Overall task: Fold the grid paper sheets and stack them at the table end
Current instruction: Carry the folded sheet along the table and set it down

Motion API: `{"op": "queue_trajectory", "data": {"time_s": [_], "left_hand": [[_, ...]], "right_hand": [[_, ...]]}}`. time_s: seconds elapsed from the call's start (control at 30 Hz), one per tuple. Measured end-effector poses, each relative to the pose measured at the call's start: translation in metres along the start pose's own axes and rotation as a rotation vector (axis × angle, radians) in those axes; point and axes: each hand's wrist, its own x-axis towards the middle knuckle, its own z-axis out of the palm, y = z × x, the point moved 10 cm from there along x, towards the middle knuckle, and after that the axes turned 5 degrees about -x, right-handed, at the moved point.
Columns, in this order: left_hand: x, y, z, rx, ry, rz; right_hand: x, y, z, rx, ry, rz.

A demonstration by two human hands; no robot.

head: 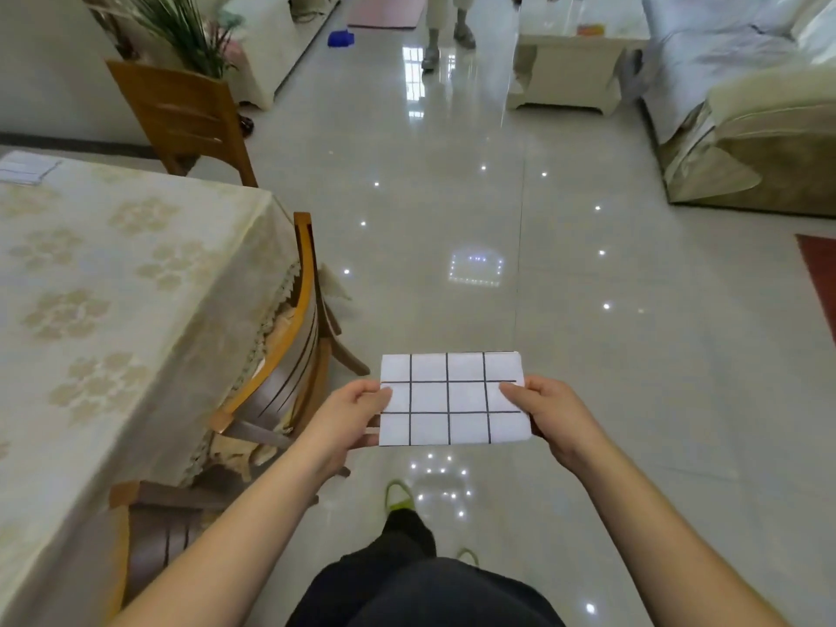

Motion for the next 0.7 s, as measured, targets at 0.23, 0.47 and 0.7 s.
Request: {"op": "queue_trajectory", "data": {"time_s": [0.23, 0.47, 0.7], "left_hand": [[0.079, 0.038, 0.002, -0.014, -0.066, 0.043], [0.158, 0.093, -0.004, -0.119, -0.084, 0.04], [0.212, 0.144, -0.013, -0.163, -0.05, 0.055]], "right_hand": [[0.061, -0.036, -0.009, -0.009, 0.021, 0.028], [0.134, -0.113, -0.008, -0.094, 0.012, 0.022], [0.209, -0.159, -0.001, -0.089, 0.065, 0.013]]}}
